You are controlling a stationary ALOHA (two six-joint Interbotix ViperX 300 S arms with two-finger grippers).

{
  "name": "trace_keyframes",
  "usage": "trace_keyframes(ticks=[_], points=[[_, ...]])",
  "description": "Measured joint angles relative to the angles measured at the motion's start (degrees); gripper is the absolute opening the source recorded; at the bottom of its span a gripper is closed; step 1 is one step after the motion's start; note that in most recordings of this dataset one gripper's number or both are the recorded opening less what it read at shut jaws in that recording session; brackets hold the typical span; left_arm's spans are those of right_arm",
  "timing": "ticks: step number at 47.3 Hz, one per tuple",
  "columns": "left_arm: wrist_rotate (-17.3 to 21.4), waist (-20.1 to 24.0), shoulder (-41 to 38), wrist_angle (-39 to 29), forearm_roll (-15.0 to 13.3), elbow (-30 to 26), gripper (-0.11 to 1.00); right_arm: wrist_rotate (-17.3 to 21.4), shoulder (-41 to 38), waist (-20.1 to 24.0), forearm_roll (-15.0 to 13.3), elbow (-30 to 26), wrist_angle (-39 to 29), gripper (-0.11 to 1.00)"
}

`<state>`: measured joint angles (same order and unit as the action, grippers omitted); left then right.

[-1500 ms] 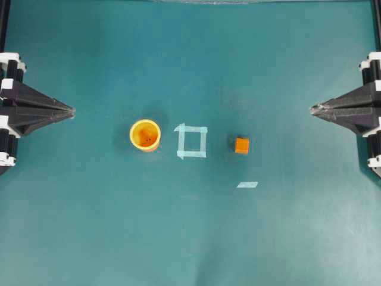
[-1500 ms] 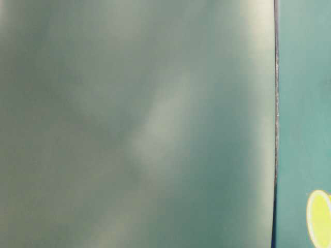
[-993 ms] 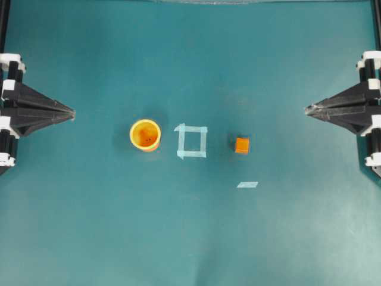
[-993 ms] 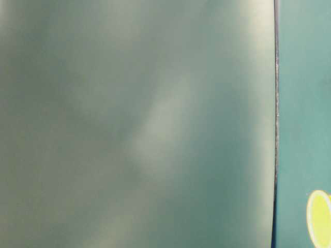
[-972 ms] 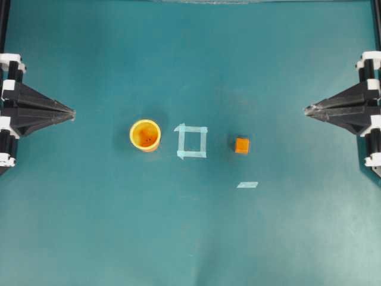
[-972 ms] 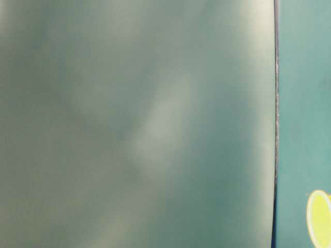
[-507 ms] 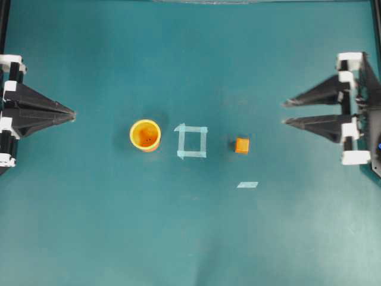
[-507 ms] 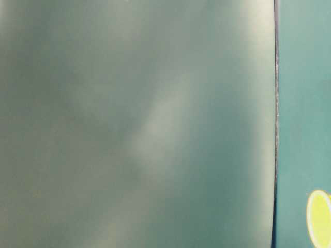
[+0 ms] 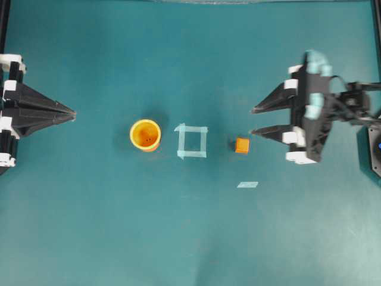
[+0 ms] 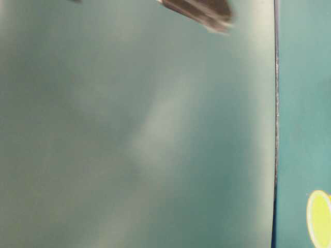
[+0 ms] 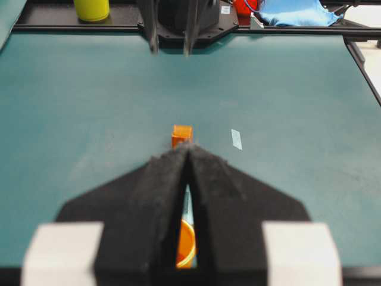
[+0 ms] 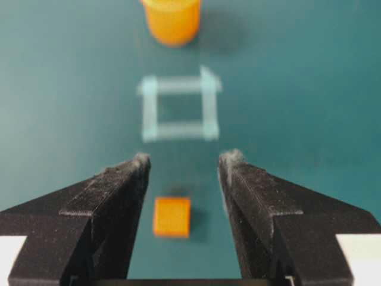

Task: Move the block backward with right arm.
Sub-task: 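Move the open right gripper left and lower it around the orange cube, then close the right gripper on the orange cube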

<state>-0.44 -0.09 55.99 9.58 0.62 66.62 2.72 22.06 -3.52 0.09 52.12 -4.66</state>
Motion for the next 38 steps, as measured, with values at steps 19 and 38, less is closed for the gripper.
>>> trace_keyframes(ticks=[19,38], points=[[0.00,0.00,0.00,-0.62,-0.09,0.00,0.00,-0.09,-14.24,-0.09,0.00,-1.85,0.09,0.60],[0.00,0.00,0.00,-1.14,-0.09,0.00,0.00,2.02,-18.11,0.70,0.00,-1.85,3.16,0.61]])
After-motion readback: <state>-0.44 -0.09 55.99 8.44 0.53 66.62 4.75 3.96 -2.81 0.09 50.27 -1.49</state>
